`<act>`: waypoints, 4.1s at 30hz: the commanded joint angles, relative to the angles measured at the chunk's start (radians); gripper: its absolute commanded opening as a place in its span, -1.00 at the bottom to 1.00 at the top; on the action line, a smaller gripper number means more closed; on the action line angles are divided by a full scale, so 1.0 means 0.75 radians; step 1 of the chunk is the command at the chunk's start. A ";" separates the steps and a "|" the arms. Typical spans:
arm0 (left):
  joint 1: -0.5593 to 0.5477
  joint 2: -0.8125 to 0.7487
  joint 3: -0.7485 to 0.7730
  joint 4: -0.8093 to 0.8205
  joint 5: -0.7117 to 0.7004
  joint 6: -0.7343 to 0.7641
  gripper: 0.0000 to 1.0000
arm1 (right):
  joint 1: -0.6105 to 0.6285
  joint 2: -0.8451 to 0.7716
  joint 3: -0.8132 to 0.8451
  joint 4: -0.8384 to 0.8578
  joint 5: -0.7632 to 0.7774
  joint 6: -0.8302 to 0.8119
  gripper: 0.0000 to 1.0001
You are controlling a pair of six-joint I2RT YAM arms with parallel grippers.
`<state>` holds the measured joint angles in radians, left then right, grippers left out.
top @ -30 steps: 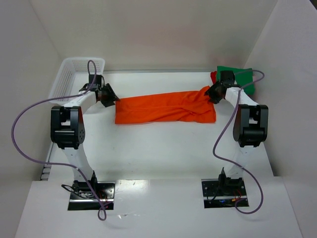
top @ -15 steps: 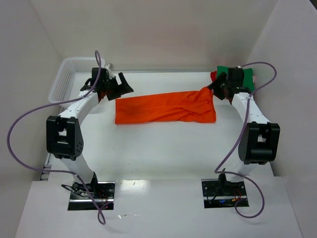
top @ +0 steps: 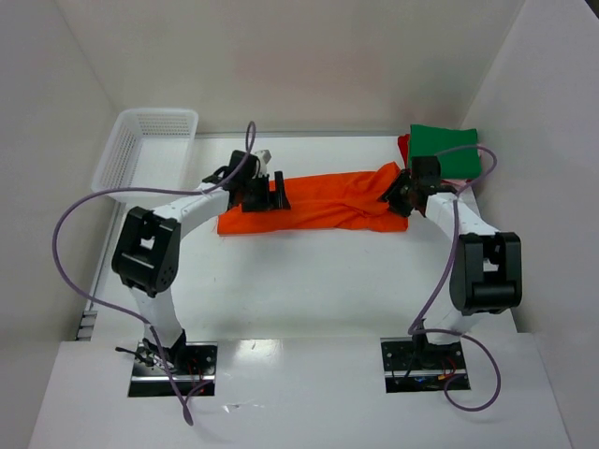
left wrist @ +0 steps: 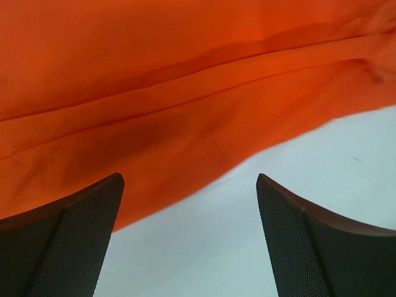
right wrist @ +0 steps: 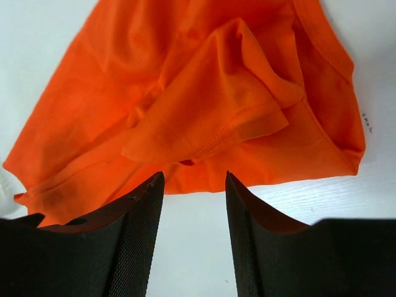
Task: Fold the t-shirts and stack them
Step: Fold the other side of the tshirt into a rectangle, then rotate the tshirt 90 degrees
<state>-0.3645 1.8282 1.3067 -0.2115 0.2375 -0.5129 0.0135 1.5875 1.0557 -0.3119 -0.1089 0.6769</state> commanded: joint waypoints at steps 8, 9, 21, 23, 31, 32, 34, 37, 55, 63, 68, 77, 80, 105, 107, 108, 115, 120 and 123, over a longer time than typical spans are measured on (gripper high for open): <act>-0.058 0.190 0.133 -0.090 -0.321 0.040 0.90 | 0.013 0.164 -0.009 0.091 0.057 0.059 0.01; -0.058 0.211 0.133 -0.090 -0.335 0.027 0.90 | 0.013 0.176 -0.009 0.091 0.057 0.059 0.01; -0.058 0.297 0.190 -0.131 -0.347 0.015 0.90 | 0.013 0.264 0.077 0.127 0.096 0.083 -0.12; -0.058 0.297 0.190 -0.131 -0.335 0.015 0.90 | 0.013 0.264 0.090 0.127 0.096 0.083 -0.15; -0.058 0.323 0.190 -0.131 -0.335 0.027 0.90 | 0.013 0.309 0.145 0.140 0.137 0.096 -0.55; -0.058 0.324 0.190 -0.143 -0.335 0.027 0.90 | 0.013 0.321 0.157 0.140 0.137 0.096 -0.59; -0.058 0.324 0.178 -0.143 -0.335 0.027 0.90 | 0.013 0.348 0.200 0.113 0.137 0.096 -0.71; -0.058 0.324 0.178 -0.143 -0.335 0.040 0.90 | 0.013 0.366 0.241 0.099 0.137 0.083 -0.79; -0.058 0.324 0.166 -0.143 -0.323 0.040 0.90 | 0.013 0.311 0.253 0.078 0.067 0.114 -0.05; -0.058 0.324 0.154 -0.143 -0.323 0.052 0.90 | 0.013 0.325 0.241 0.105 0.080 0.126 -0.61; -0.058 0.324 0.154 -0.143 -0.323 0.052 0.90 | 0.013 0.366 0.316 0.076 0.096 0.098 -0.86; -0.046 0.324 0.154 -0.143 -0.323 0.052 0.90 | 0.013 0.450 0.525 0.005 0.123 0.055 -1.00; -0.046 0.324 0.154 -0.143 -0.323 0.052 0.90 | 0.013 0.513 0.615 -0.008 0.098 0.055 -1.00; -0.005 0.045 0.250 -0.066 -0.278 0.888 0.98 | 0.013 0.225 0.415 0.125 -0.037 0.042 0.78; -0.005 0.082 0.250 -0.133 -0.217 1.073 0.98 | 0.013 0.211 0.378 0.125 -0.037 0.042 0.78; -0.005 0.102 0.250 -0.153 -0.216 1.113 0.98 | 0.013 0.199 0.348 0.125 -0.037 0.055 0.78; 0.024 0.293 0.307 -0.207 -0.206 1.185 0.98 | 0.013 0.172 0.290 0.138 -0.051 0.042 0.80; 0.024 0.373 0.385 -0.242 -0.200 1.185 0.98 | 0.013 0.141 0.278 0.125 -0.063 0.042 0.80; 0.036 0.413 0.428 -0.309 -0.165 1.197 0.98 | 0.013 0.129 0.278 0.125 -0.063 0.042 0.80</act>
<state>-0.3447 2.1067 1.5753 -0.4004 0.0734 0.3435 0.0200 1.7439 1.2675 -0.2409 -0.1497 0.7132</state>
